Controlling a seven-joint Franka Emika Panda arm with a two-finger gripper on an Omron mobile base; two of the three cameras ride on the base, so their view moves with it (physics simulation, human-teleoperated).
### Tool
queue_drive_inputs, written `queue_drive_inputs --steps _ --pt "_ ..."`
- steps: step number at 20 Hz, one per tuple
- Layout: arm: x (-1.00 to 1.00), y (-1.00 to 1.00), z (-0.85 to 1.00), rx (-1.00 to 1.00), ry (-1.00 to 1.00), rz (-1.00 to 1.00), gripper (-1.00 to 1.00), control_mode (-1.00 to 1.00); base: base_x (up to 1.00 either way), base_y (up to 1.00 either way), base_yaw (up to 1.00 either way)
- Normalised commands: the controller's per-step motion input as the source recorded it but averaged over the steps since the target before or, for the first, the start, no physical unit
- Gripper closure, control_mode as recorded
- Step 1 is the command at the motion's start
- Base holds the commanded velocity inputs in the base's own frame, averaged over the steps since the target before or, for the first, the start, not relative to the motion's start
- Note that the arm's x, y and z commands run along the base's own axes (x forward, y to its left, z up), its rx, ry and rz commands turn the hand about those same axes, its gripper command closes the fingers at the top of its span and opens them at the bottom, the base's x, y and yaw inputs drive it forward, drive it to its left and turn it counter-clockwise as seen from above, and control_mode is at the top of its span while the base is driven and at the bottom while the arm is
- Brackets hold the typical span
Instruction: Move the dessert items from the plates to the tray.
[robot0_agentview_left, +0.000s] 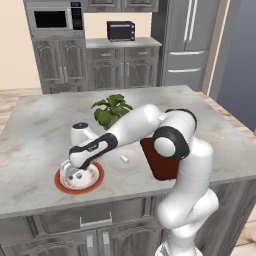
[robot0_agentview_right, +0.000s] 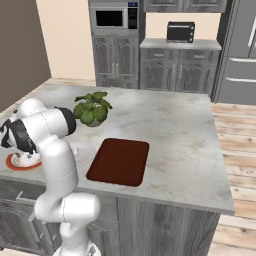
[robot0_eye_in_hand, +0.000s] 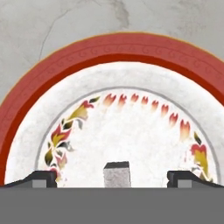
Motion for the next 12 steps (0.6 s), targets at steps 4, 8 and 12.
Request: queue_drive_inputs --steps 4,8,12 --pt "0.00 0.00 -0.11 0.00 0.00 0.00 -1.00 -1.00 0.00 0.00 0.00" --pt "0.00 0.00 -0.08 0.00 0.00 0.00 -1.00 -1.00 0.00 0.00 0.00" --pt "0.00 0.00 -0.03 0.00 0.00 0.00 -1.00 -1.00 0.00 0.00 0.00"
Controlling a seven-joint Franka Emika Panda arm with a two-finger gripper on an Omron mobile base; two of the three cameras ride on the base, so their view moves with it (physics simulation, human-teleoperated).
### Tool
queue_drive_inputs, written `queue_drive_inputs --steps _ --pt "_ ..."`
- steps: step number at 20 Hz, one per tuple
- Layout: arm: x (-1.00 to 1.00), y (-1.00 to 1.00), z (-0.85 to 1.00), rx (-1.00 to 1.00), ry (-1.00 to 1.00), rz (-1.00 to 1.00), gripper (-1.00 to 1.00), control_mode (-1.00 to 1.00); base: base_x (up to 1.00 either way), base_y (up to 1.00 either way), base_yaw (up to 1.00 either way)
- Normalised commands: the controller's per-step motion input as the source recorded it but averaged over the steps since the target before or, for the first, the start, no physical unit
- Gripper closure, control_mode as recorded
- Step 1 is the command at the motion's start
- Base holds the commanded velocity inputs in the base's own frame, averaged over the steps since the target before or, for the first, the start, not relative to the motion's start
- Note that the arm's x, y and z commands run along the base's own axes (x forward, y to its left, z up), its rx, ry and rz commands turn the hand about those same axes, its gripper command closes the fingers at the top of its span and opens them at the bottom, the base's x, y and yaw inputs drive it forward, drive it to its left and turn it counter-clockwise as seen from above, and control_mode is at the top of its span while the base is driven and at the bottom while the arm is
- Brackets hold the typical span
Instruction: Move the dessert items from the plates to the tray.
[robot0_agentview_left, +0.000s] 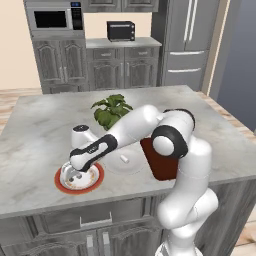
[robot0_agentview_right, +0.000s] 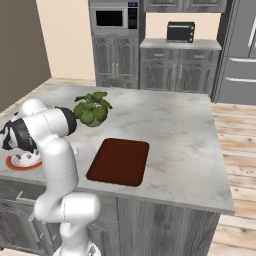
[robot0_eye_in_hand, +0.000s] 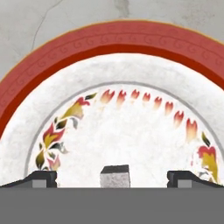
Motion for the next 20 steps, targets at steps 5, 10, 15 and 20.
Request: queue_drive_inputs --steps 5,10,15,20 --pt "0.00 0.00 -0.04 0.00 0.01 0.00 -1.00 -1.00 0.00 0.00 0.00" --pt "0.00 0.00 -0.04 0.00 0.02 0.00 -1.00 -1.00 0.00 0.00 0.00" --pt "0.00 0.00 -0.06 0.00 0.01 0.00 1.00 -1.00 0.00 0.00 0.00" --pt "0.00 0.00 -0.12 0.00 0.02 0.00 1.00 -1.00 0.00 0.00 0.00"
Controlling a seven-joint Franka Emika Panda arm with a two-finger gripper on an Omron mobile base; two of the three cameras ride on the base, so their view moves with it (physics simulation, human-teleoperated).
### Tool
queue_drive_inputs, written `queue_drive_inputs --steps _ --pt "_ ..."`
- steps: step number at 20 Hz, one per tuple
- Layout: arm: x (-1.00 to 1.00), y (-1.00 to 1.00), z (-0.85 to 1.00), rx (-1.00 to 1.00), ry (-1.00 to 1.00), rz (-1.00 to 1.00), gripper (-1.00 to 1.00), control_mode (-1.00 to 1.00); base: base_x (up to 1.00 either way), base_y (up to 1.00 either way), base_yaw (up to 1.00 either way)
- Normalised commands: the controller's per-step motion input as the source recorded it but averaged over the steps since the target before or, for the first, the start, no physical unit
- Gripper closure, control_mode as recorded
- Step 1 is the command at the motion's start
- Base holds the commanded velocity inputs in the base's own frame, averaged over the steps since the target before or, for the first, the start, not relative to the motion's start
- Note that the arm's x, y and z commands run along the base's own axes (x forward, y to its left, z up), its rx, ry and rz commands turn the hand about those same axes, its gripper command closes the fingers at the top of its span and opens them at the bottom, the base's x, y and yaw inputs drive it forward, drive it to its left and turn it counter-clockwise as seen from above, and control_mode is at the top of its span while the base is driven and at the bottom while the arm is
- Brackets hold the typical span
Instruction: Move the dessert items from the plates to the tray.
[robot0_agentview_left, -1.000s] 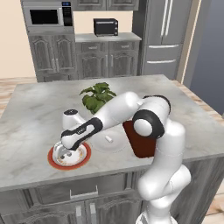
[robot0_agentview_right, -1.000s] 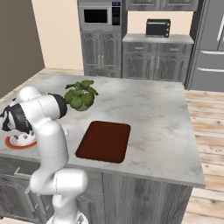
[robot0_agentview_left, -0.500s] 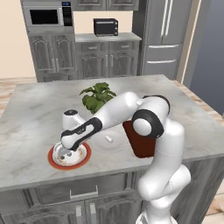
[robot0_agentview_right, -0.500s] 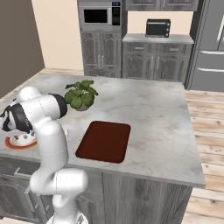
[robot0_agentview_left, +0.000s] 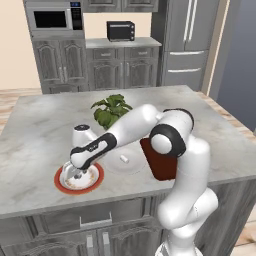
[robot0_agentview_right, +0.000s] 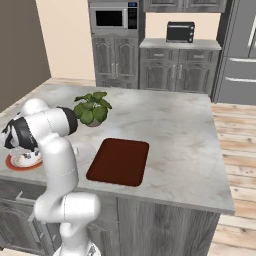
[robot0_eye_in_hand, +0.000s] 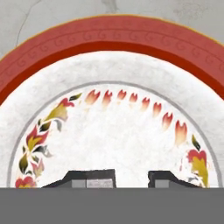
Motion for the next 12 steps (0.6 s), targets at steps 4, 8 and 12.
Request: queue_drive_inputs --steps 4,8,12 --pt "0.00 0.00 -0.15 0.00 0.03 0.00 1.00 -1.00 0.00 0.00 0.00" --pt "0.00 0.00 -0.16 0.00 0.03 0.00 1.00 -1.00 0.00 0.00 0.00" --pt "0.00 0.00 -0.09 0.00 0.03 0.00 1.00 -1.00 0.00 0.00 0.00"
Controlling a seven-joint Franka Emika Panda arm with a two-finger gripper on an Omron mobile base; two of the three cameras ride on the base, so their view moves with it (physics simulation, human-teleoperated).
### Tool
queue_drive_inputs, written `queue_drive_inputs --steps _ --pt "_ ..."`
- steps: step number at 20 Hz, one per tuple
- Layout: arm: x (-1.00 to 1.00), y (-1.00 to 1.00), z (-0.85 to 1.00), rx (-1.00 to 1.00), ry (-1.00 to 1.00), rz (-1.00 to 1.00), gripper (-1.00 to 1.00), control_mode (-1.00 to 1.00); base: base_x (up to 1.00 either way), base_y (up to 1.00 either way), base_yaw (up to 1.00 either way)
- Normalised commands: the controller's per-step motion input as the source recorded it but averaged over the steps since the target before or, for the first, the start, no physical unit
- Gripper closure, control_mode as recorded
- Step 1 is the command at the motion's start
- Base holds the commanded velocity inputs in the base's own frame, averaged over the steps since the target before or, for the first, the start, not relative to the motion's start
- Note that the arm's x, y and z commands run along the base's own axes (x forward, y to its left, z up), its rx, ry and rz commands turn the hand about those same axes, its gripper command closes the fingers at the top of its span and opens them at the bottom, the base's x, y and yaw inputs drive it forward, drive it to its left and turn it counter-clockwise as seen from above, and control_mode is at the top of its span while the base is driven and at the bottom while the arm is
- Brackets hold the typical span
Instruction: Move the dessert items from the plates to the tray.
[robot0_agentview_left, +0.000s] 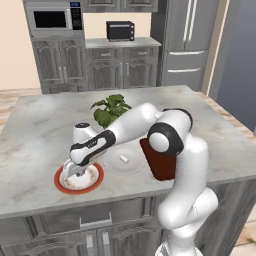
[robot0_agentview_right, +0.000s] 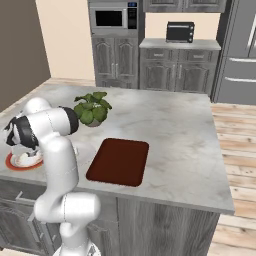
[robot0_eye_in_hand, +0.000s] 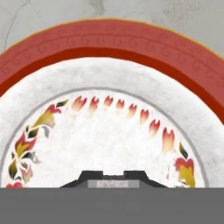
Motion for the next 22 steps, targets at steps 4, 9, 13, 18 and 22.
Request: queue_drive_inputs --steps 4,9,13,18,22 --pt "0.00 0.00 -0.02 0.00 0.01 0.00 1.00 -1.00 0.00 0.00 0.00" --pt "0.00 -0.15 0.35 0.00 0.00 0.00 1.00 -1.00 0.00 0.00 0.00" --pt "-0.11 -0.29 0.46 0.00 0.00 -0.03 1.00 -1.00 0.00 0.00 0.00" --pt "-0.04 -0.57 0.46 0.00 0.00 -0.08 1.00 -1.00 0.00 0.00 0.00" --pt "0.00 -0.69 0.32 0.00 0.00 -0.11 1.00 -1.00 0.00 0.00 0.00"
